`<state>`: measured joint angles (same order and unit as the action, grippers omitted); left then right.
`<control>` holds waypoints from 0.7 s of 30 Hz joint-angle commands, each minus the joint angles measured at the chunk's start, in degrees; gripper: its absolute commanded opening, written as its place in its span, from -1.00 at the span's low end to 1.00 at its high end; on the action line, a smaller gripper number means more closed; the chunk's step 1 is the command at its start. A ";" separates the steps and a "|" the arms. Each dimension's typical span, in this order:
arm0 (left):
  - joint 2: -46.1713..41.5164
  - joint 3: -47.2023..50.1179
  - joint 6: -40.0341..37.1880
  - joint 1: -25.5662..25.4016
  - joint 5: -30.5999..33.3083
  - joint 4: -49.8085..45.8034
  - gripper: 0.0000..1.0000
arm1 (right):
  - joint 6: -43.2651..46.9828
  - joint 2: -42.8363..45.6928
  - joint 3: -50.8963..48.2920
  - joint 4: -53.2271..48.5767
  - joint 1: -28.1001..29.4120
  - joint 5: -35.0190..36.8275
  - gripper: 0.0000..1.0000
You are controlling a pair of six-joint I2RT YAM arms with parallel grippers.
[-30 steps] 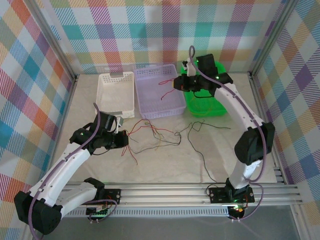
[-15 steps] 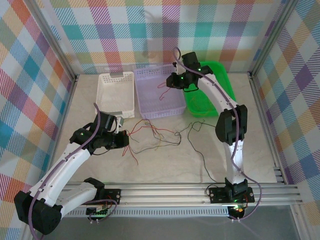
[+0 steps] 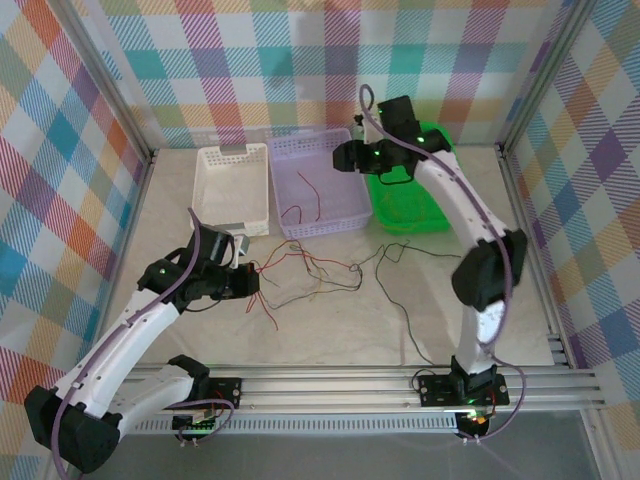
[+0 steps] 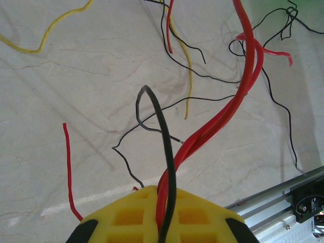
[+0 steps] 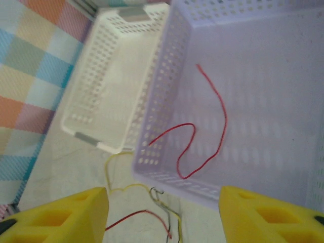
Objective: Untangle the cables
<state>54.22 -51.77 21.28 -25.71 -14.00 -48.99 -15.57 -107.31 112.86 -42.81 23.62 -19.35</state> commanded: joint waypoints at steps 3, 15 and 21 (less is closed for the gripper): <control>-4.78 -1.75 1.09 -0.55 0.90 -1.02 -1.00 | -0.61 19.73 -17.11 10.69 0.47 -3.76 0.33; -9.13 2.35 8.35 -1.63 -10.97 12.02 -1.00 | -9.79 49.88 -58.30 35.60 4.86 -18.50 0.49; -8.67 2.81 10.27 -5.65 -10.47 16.24 -1.00 | -7.97 51.00 -65.83 40.75 16.16 -14.57 0.50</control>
<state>45.65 -49.25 29.80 -29.67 -23.09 -37.23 -23.38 -57.58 48.51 -9.65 37.26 -33.74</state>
